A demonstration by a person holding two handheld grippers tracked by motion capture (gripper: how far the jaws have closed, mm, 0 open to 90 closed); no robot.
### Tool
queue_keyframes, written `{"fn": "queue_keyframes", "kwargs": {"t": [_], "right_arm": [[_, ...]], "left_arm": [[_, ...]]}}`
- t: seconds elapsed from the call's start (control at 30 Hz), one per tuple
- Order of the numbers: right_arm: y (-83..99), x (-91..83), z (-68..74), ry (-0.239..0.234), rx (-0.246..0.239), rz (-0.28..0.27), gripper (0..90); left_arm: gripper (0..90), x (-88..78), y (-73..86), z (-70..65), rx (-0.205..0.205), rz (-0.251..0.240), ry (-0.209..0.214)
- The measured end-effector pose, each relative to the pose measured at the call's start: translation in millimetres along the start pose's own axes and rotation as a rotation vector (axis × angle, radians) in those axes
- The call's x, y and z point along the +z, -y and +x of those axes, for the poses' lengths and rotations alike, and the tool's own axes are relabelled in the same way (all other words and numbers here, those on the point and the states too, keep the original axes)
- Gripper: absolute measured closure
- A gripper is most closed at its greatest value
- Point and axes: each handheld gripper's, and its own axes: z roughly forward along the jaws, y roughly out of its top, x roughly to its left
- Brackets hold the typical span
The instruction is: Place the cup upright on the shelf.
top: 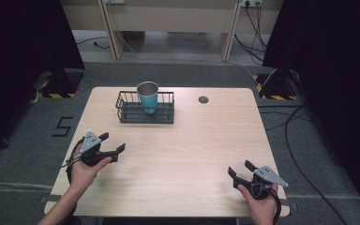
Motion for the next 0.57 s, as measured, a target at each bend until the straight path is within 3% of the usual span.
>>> {"fn": "queue_keyframes", "kwargs": {"t": [0.17,0.37,0.57], "right_arm": [[0.1,-0.1,0.0,0.000,-0.004,-0.001,22.0],[0.1,0.2,0.8,-0.006,-0.001,0.005,22.1],[-0.1,0.6,0.0,-0.005,-0.010,0.004,22.1]], "left_arm": [[14.4,-6.4,13.9,2.7,0.004,-0.002,-0.034],[14.4,-6.4,23.7,3.5,-0.035,0.015,-0.013],[14.4,-4.5,24.7,2.5,-0.034,0.015,0.004]]}}
